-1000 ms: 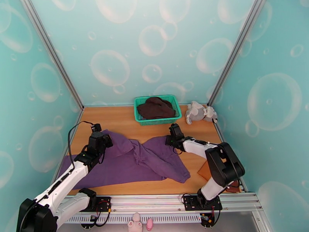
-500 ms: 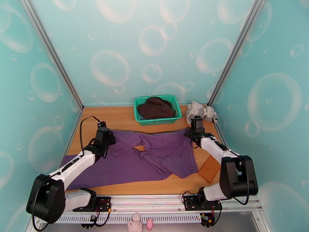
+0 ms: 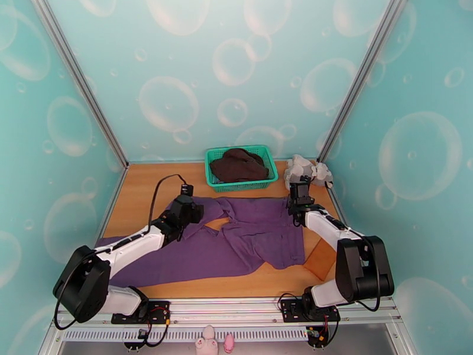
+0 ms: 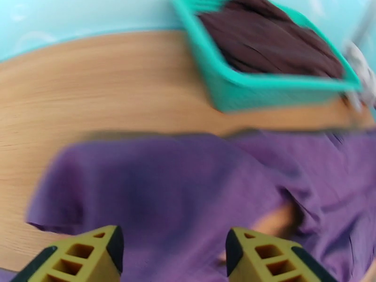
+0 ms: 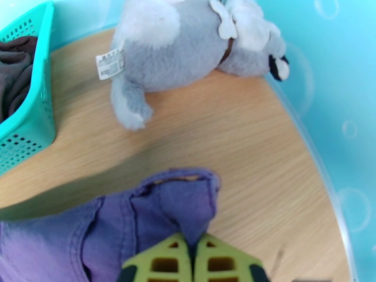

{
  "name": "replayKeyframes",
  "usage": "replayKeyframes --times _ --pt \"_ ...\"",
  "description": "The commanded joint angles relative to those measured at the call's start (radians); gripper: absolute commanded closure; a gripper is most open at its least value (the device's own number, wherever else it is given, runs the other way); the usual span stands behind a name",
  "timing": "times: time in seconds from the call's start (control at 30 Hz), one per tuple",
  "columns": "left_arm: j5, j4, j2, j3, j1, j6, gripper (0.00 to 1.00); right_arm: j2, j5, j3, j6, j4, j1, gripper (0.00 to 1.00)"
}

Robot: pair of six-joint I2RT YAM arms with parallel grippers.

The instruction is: Fold and stack the trousers

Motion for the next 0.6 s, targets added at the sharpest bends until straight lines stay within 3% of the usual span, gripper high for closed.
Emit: replayKeyframes --times 0.0,0.03,0.1,0.17,0.2,0.4,0.57 --pt "-0.013 -0.103 0.098 0.006 -0.023 0.051 0.41 -0.022 0.090 0.009 -0.047 0.050 0.028 0.79" --pt "-0.016 -0.099 0.123 0.011 -0.033 0.064 0.42 -0.026 0.067 0.013 -0.039 0.045 0.037 0.60" --pt "-0.039 -0.083 0.171 0.025 -0.046 0.067 0.44 -0.061 0.008 0.006 -0.021 0.041 0.051 0.49" --pt "-0.055 -0.067 0.219 0.047 -0.047 0.066 0.47 -0.124 -0.080 -0.011 0.006 0.044 0.074 0.26" --pt "-0.062 -0.057 0.238 0.054 -0.049 0.067 0.47 -0.155 -0.128 -0.024 0.019 0.048 0.085 0.19" --pt "-0.121 -0.031 0.307 0.131 -0.068 0.064 0.54 -0.284 -0.430 -0.168 0.155 0.126 0.182 0.13" --pt "-0.151 -0.057 0.361 0.193 -0.086 0.058 0.54 -0.180 -0.617 -0.311 0.265 0.328 0.183 0.12"
